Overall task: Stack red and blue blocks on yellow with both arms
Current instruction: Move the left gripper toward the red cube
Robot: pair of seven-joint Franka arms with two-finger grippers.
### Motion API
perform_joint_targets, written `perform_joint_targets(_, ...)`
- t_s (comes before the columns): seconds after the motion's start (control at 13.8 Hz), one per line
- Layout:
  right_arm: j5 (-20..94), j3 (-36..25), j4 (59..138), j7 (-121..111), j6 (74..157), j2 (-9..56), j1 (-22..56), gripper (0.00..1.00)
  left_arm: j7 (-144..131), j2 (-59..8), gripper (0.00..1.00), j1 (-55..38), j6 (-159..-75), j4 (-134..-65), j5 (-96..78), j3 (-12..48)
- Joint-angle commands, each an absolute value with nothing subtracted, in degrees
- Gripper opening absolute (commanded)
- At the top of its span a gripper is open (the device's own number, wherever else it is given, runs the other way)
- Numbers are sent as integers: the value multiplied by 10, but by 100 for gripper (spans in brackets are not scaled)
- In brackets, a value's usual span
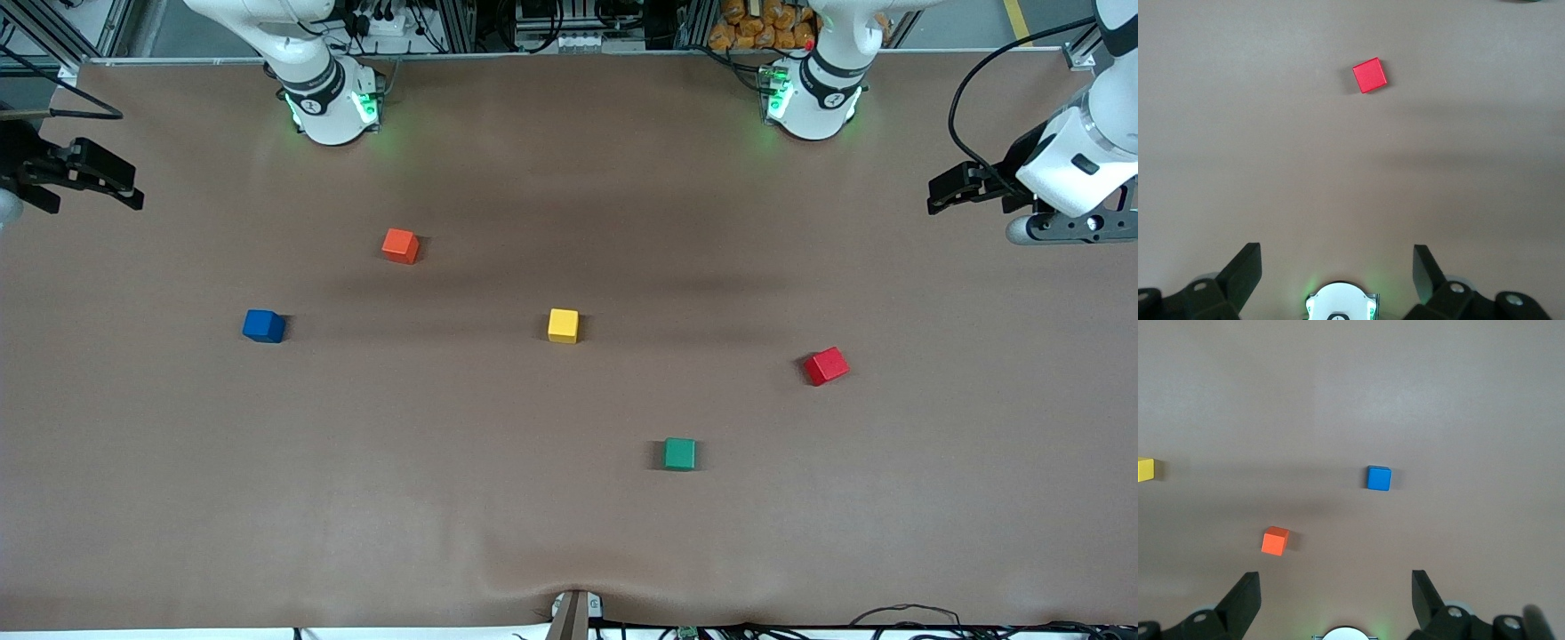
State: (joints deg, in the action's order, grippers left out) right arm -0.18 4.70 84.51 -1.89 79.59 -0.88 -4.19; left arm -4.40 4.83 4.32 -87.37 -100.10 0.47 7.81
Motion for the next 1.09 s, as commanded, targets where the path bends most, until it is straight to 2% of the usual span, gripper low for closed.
perform_joint_targets(0.0, -6, 53, 840, -19, 792, -6, -51, 100, -47, 53, 100, 45, -889, -1017, 4, 79)
perform_joint_targets(0.29, -5, 53, 840, -20, 792, -6, -54, 100, -48, 53, 100, 43, -926, -1054, 4, 79)
perform_joint_targets(0.51, -5, 53, 840, -20, 792, -6, -54, 100, -61, 51, 100, 41, -997, -1100, 4, 80)
perform_joint_targets(1.01, -4, 53, 839, -23, 795, -6, -50, 100, -176, -20, 100, 41, -1069, -1121, 3, 111)
